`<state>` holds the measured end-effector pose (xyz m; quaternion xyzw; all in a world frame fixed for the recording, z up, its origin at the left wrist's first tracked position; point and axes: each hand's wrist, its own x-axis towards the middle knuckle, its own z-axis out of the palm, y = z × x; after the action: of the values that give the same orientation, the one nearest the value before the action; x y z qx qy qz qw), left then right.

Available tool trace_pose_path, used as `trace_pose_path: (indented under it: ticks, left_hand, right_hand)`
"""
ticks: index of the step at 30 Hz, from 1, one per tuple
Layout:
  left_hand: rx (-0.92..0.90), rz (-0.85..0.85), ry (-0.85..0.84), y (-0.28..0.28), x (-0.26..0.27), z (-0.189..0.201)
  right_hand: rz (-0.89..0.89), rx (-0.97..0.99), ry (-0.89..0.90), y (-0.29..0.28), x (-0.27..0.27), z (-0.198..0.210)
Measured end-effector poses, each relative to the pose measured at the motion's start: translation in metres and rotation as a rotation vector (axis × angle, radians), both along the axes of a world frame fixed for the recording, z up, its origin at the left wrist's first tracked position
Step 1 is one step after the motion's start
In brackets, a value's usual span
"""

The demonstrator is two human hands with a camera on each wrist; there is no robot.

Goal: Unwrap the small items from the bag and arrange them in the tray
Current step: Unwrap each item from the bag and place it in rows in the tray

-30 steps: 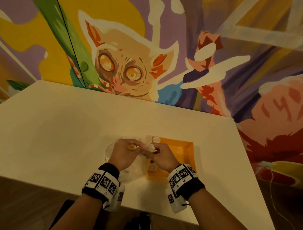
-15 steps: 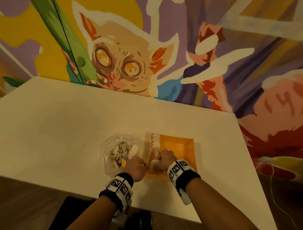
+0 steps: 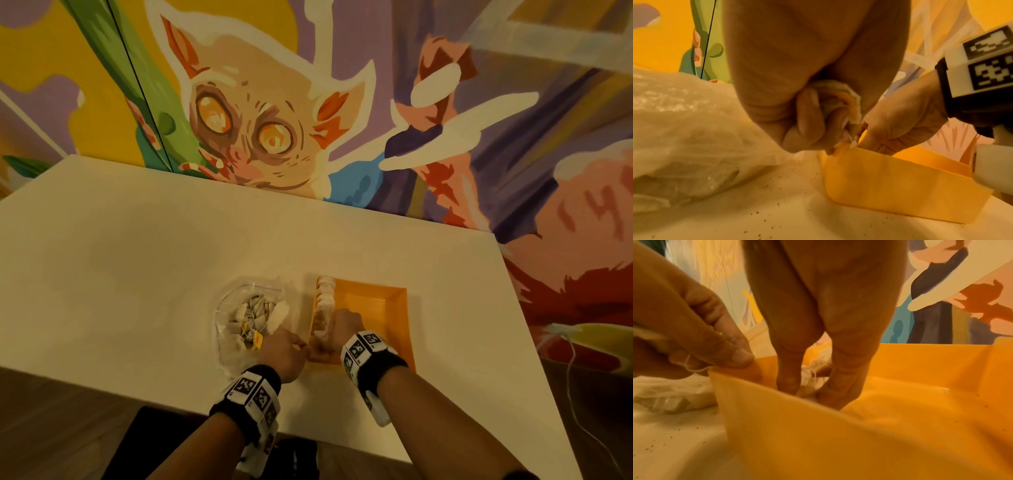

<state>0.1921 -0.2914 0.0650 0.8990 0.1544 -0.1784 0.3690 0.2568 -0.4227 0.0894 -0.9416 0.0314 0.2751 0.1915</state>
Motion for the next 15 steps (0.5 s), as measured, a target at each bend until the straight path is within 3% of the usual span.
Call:
trace_pose_path:
  ticks: [9,15]
  left_hand:
    - [0.004,-0.016,-0.029,-0.002,0.000,0.002]
    - [0.001,-0.026,-0.025,-0.001,-0.001,0.003]
  right_hand:
    - [0.045,0.033,0.040,0.006,-0.019,0.048]
    - [-0.001,0.078,0.014,0.008,-0.019,0.047]
